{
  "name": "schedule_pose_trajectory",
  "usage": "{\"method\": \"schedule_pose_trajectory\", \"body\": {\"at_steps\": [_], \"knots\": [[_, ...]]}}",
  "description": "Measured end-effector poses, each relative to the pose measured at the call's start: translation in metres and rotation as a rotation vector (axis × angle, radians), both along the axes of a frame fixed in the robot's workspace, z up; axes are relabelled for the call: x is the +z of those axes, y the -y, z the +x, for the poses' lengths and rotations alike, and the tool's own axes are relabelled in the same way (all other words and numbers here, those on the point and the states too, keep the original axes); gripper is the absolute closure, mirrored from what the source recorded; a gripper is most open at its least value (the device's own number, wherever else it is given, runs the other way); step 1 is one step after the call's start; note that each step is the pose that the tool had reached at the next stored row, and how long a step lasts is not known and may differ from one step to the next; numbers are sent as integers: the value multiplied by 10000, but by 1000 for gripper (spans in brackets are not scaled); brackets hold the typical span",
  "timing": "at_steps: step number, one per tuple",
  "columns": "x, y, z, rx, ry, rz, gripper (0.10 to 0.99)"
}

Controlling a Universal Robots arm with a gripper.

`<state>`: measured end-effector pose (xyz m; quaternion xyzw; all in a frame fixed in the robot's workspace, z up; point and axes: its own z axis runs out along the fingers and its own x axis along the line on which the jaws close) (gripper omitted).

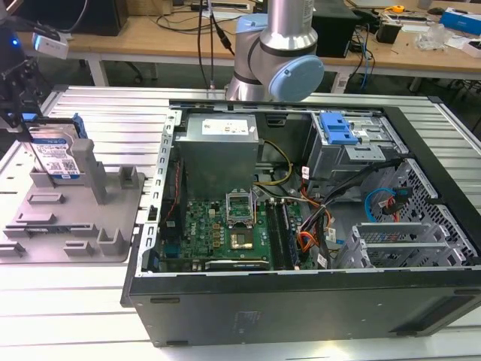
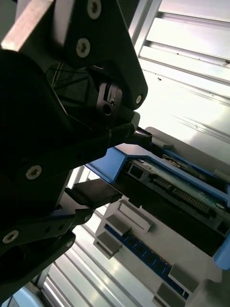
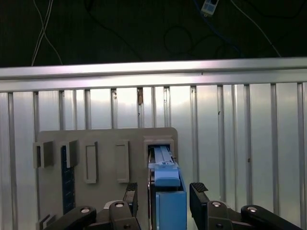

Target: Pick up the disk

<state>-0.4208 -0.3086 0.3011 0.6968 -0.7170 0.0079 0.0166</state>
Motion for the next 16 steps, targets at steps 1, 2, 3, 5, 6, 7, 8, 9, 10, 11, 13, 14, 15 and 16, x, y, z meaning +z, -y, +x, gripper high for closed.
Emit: {"method": "schedule_pose_trajectory", "body": {"at_steps": [1, 2, 3, 5, 6, 7, 8, 9, 10, 11, 13, 14, 15, 16], "knots": [[-7, 0, 0, 0, 1, 0, 533], [-11, 0, 0, 1, 1, 0, 533], [-17, 0, 0, 0, 1, 0, 533], [-24, 0, 0, 0, 0, 0, 533], [-26, 0, 0, 0, 0, 0, 533], [-29, 0, 0, 1, 0, 0, 533], [-31, 0, 0, 1, 0, 0, 545], [-32, 0, 0, 1, 0, 0, 545], [-33, 0, 0, 0, 0, 0, 620], [-34, 1, 0, 0, 0, 0, 620], [-34, 1, 0, 0, 0, 0, 620], [-35, 1, 0, 0, 1, 0, 620], [-35, 0, 0, 0, 1, 1, 620], [-35, 1, 0, 0, 1, 0, 620]]}}
